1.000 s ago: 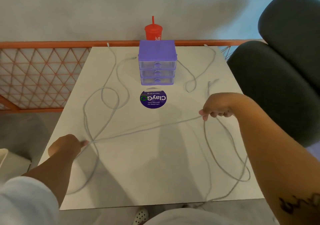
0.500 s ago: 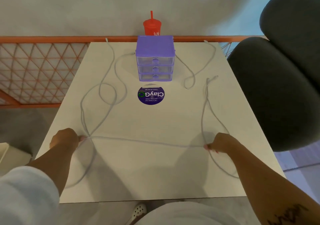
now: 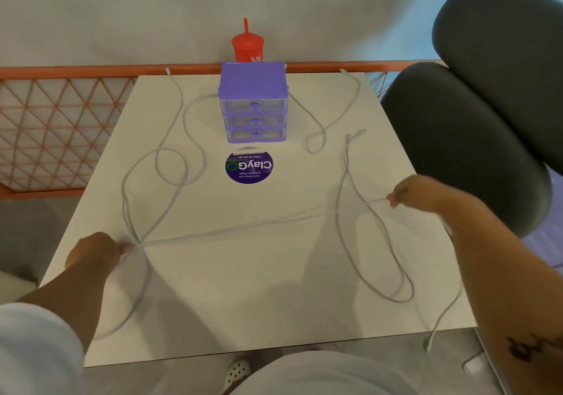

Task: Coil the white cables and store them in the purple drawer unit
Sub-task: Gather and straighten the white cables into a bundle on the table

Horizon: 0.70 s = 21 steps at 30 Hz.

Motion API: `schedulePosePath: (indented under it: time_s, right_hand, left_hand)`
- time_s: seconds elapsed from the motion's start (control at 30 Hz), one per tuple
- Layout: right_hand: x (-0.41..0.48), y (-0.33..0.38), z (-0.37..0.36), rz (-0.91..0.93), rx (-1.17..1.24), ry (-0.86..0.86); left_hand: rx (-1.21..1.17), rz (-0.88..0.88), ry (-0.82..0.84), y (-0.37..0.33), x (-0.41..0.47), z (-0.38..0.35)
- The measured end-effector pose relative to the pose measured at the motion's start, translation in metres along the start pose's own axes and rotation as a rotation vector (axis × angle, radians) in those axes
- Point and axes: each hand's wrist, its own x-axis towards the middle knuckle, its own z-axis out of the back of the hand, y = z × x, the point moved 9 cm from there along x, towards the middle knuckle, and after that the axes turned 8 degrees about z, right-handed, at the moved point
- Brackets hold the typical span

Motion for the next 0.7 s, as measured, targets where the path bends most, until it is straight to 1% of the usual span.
schedulePosePath:
  time_s: [0.13,0.23,0.27,0.37,0.43,0.47,0.53,0.57,0.63,0.67,0.7]
  right_hand:
    - [-0.015,0.002,0.041,0.035,0.132,-0.070]
    - [-0.010,0.006,0.047,0.078,0.135,-0.132]
    - [-0.007,0.003,0.044,0.080,0.125,-0.129]
    - [-0.002,-0.016,0.016,0.037,0.048,-0.010]
    - [-0.003,-0.036,-0.019,-0.006,0.019,0.094]
    - [-0.006,-0.047,-0.038,-0.021,0.004,0.118]
    - [-0.011,-0.070,-0.073,-0.056,-0.016,0.061]
    - [-0.016,-0.081,-0.083,-0.094,-0.012,-0.010]
    - [-0.024,-0.096,-0.091,-0.175,0.011,-0.170]
    - [-0.026,-0.097,-0.089,-0.194,0.015,-0.212]
    - [-0.028,-0.096,-0.086,-0.205,0.006,-0.218]
  left_hand:
    - [-0.006,0.007,0.015,-0.001,0.001,-0.002]
    - [-0.021,0.030,0.009,0.002,-0.001,-0.004]
    - [-0.022,0.032,0.009,0.003,-0.001,-0.005]
    - [-0.024,0.032,0.017,0.004,-0.002,-0.006]
    - [-0.024,0.033,0.019,0.004,-0.002,-0.006]
    - [-0.021,0.031,0.020,0.004,-0.002,-0.006]
    - [-0.014,0.033,0.016,0.004,-0.003,-0.006]
    - [-0.007,0.033,0.012,0.004,-0.003,-0.006]
    - [0.000,0.038,0.013,0.005,-0.002,-0.008]
    - [0.006,0.043,0.012,0.006,-0.001,-0.008]
    - [0.011,0.050,0.014,0.007,0.000,-0.008]
